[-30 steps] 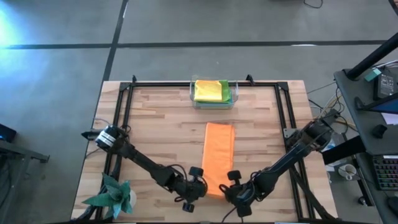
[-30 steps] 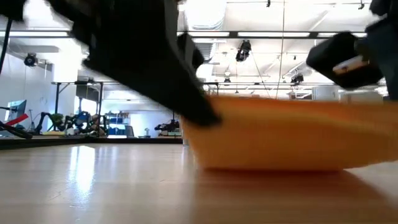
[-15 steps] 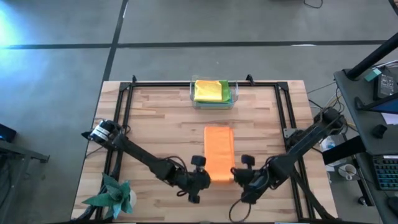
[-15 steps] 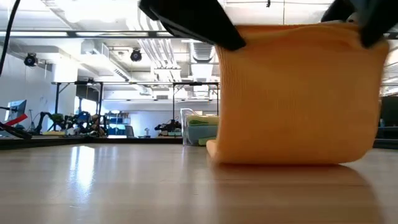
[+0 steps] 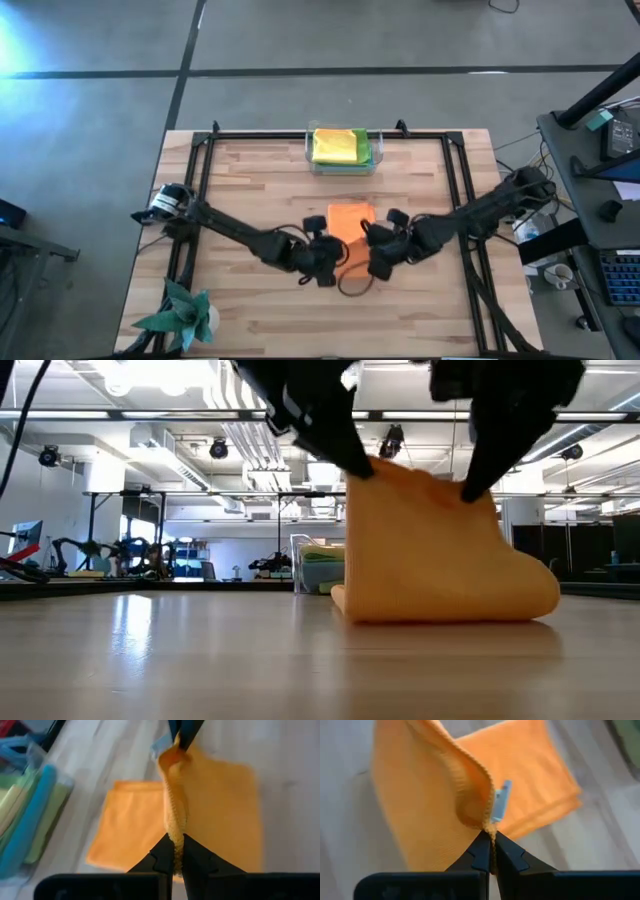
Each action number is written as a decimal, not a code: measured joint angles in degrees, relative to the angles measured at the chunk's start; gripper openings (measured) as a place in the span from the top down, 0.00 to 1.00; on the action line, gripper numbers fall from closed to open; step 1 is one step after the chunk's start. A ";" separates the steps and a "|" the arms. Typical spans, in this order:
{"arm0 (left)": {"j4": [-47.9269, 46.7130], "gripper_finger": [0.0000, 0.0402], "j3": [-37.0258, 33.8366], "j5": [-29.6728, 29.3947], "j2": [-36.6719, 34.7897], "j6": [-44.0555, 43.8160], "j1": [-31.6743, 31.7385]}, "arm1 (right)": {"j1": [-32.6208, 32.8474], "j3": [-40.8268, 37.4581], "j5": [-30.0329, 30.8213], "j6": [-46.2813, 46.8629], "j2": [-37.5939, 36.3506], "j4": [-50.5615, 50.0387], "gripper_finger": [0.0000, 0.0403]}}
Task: Fold microfiber towels
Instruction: Fold the orange microfiber cloth, then stack the orange microfiber cloth on top of the yellow microfiber cloth in the transparent bin
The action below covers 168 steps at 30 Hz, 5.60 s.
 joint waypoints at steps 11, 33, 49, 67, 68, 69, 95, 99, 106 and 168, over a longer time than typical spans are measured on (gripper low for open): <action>-3.78 0.98 -0.89 0.20 0.66 -0.07 6.89 | -11.35 -4.08 -0.21 -5.76 0.04 3.28 0.98; -3.52 0.94 -1.05 5.14 2.25 2.81 13.82 | -19.87 -6.04 -3.54 -8.01 0.11 6.80 0.98; -3.62 0.72 -1.09 2.67 1.79 4.51 16.01 | -25.55 -6.00 -2.13 -7.99 -0.33 6.57 0.68; -3.29 0.70 -1.23 20.53 -0.96 -0.60 12.65 | -17.01 -13.04 -7.76 -2.41 -19.64 -7.66 0.66; -3.25 0.70 -1.36 20.57 -0.87 -0.94 11.91 | -16.09 -14.21 -7.78 -1.35 -21.02 -7.16 0.67; -3.16 0.70 -1.63 20.59 -0.83 -1.09 11.17 | -15.19 -15.41 -7.82 -0.56 -22.24 -6.30 0.67; 2.92 0.66 -2.88 20.91 2.40 0.41 4.43 | -1.64 -24.45 -12.26 -20.69 -10.20 29.17 0.45; 4.51 0.57 -3.96 20.62 2.40 0.35 4.43 | -1.64 -22.76 -12.26 -20.86 -5.35 29.01 0.45; 6.81 0.45 -6.70 20.59 2.40 0.01 4.45 | -1.64 -19.90 -12.26 -21.10 1.39 29.24 0.46; 19.80 0.98 -12.32 15.98 5.75 10.45 4.96 | -1.79 -12.59 -11.12 -17.82 6.05 21.95 0.97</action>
